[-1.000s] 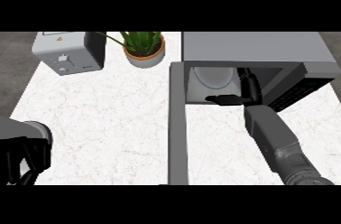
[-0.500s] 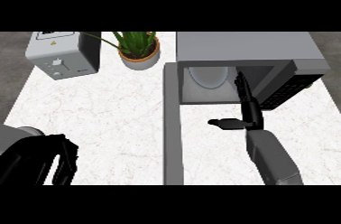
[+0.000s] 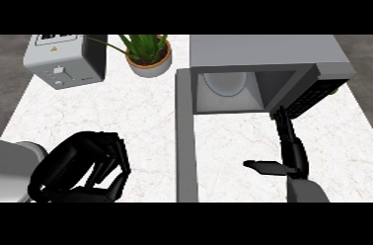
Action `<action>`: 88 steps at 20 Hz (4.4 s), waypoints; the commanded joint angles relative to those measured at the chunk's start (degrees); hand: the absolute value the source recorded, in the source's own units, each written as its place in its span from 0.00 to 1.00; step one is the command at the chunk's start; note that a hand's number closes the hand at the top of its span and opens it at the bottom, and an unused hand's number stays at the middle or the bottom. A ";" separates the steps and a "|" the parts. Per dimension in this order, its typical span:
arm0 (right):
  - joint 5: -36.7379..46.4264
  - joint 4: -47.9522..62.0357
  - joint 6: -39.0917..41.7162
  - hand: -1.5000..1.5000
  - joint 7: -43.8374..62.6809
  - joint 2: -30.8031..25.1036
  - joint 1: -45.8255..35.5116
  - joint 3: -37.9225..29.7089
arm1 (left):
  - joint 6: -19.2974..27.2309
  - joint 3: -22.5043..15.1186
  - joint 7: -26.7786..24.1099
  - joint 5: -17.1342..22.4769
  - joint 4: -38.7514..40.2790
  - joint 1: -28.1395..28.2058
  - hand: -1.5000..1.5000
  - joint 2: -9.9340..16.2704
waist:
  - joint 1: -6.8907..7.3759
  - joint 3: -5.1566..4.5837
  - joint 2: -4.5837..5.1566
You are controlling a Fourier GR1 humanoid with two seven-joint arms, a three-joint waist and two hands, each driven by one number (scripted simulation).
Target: Pick up the milk, place it into the microwave and close the microwave
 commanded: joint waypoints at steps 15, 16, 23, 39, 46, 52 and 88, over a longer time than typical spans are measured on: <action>-2.67 -42.14 9.23 0.00 4.11 -7.08 33.29 5.43 | 24.35 -27.71 -26.51 -22.19 41.61 -12.84 1.00 -0.11 | -0.72 -0.07 0.59; -5.90 -40.07 12.43 0.00 3.11 -9.91 30.92 2.00 | 27.18 -28.27 -29.12 -22.54 45.66 -14.98 1.00 -0.11 | -0.29 0.00 0.71; -9.57 -51.95 14.69 0.00 9.28 -9.33 33.87 4.11 | 46.12 -42.53 -36.09 -5.78 55.82 -23.55 1.00 -0.10 | -1.76 -0.07 1.00; -15.95 -67.36 19.34 0.00 19.63 -14.57 34.58 4.64 | 58.22 -53.51 -40.30 17.85 57.74 -33.33 1.00 -0.10 | -7.32 -0.29 2.11; -17.31 -70.24 20.25 0.00 22.23 -18.27 32.51 1.87 | 67.70 -50.07 -40.37 25.37 58.59 -37.84 1.00 -0.10 | -9.27 -0.32 2.60; -19.92 -69.96 20.47 0.00 23.78 -19.90 29.64 -0.41 | 72.61 -50.72 -38.93 30.37 59.97 -42.93 0.00 -0.12 | -11.12 -0.16 3.20; -21.41 -63.88 18.21 0.00 26.95 -24.21 13.94 -6.09 | 77.62 -49.12 -45.89 49.32 65.77 -50.71 0.00 -0.12 | -12.41 0.22 6.03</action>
